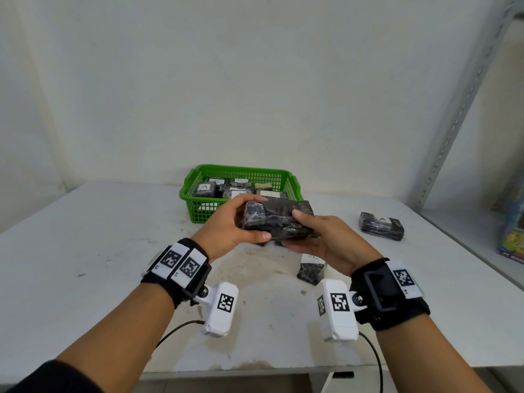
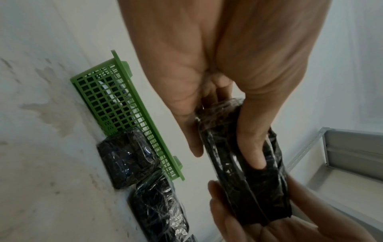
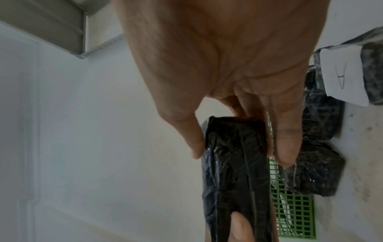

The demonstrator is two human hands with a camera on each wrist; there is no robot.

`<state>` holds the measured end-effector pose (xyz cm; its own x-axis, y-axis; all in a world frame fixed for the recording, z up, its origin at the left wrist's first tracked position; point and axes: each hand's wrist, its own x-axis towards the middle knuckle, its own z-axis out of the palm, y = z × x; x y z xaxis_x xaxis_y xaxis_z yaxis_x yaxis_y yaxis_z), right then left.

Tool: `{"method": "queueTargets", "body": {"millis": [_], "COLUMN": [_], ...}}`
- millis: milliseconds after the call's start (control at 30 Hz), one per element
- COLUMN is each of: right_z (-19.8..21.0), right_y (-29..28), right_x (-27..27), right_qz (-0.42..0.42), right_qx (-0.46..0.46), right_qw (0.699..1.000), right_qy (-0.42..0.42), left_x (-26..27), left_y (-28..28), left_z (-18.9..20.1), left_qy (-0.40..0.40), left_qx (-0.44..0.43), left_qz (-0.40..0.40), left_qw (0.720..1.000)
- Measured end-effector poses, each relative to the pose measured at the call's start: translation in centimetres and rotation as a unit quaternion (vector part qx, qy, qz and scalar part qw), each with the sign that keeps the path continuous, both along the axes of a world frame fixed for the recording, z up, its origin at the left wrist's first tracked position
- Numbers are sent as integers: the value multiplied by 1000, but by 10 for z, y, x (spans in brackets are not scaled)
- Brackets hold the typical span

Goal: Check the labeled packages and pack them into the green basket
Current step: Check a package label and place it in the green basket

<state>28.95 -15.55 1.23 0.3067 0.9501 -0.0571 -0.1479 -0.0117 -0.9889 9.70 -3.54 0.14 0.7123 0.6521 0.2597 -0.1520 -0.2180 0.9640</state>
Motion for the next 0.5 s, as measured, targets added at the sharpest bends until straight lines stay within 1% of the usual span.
{"method": "queueTargets", "body": {"millis": [33, 100, 167, 200, 300, 400, 500], "right_z": [-2, -6, -9, -10, -8, -5, -5], "right_y": [1, 2, 2, 2, 2, 4, 4], "right_x": [0, 1, 2, 3, 3, 3, 2], "right_qz": [-4, -19, -24, -21, -2, -5, -22], "right_qx": [11, 31, 39, 38, 15, 9, 30], "right_qw": [1000, 999, 999, 999, 999, 995, 993], "right_qy": [2, -5, -10, -10, -40, -101, -113], "left_x": [0, 2, 4, 4, 5, 6, 6], "left_y": [-2, -4, -6, -6, -1, -1, -1], "left_z": [0, -1, 1, 1, -1, -4, -3], "left_qy": [6, 7, 3, 7, 36, 54, 64], "left_qx": [-7, -53, -100, -105, -69, -57, -71], "left_qz": [-13, -40, -40, -27, 5, -9, -22], "left_qw": [1000, 998, 994, 994, 997, 997, 995]}}
